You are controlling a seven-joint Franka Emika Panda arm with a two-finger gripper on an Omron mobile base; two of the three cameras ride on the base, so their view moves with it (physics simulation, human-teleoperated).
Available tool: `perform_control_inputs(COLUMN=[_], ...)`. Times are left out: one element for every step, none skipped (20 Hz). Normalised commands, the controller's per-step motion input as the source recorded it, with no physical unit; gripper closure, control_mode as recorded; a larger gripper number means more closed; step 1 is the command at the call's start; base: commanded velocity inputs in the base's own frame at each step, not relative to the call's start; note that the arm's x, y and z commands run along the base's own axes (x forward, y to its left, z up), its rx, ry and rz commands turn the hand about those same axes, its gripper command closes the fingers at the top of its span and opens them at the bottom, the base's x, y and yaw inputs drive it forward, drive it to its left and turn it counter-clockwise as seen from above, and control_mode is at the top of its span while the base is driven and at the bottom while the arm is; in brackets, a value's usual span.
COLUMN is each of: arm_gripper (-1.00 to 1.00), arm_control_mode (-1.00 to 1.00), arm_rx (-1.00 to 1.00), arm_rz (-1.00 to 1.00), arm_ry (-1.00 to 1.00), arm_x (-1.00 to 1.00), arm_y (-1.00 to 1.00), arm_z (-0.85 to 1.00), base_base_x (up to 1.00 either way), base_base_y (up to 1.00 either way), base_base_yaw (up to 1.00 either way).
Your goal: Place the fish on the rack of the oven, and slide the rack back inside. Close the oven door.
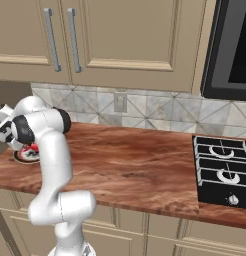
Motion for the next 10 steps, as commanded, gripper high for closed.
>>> perform_control_inputs(arm_gripper=[-1.00,-1.00,-1.00,-1.00,-1.00,-1.00,-1.00,-1.00,-1.00,-1.00], arm_control_mode=[-1.00,-1.00,-1.00,-1.00,-1.00,-1.00,-1.00,-1.00,-1.00,-1.00], arm_rx=[0.00,0.00,0.00,0.00,0.00,0.00,0.00,0.00,0.00,0.00], arm_rz=[0.02,0.03,0.04,0.04,0.04,0.03,0.03,0.03,0.03,0.03], arm_ry=[0.00,0.00,0.00,0.00,0.00,0.00,0.00,0.00,0.00,0.00], arm_x=[-0.25,-0.23,-0.26,-0.28,-0.29,-0.28,-0.26,-0.22,-0.15,-0.12], arm_y=[-0.55,-0.50,-0.49,-0.44,-0.44,-0.42,-0.41,-0.38,-0.31,-0.29], arm_z=[0.00,0.00,0.00,0.00,0.00,0.00,0.00,0.00,0.00,0.00], base_base_x=[0.00,0.00,0.00,0.00,0.00,0.00,0.00,0.00,0.00,0.00], base_base_y=[0.00,0.00,0.00,0.00,0.00,0.00,0.00,0.00,0.00,0.00], base_base_yaw=[0.00,0.00,0.00,0.00,0.00,0.00,0.00,0.00,0.00,0.00])
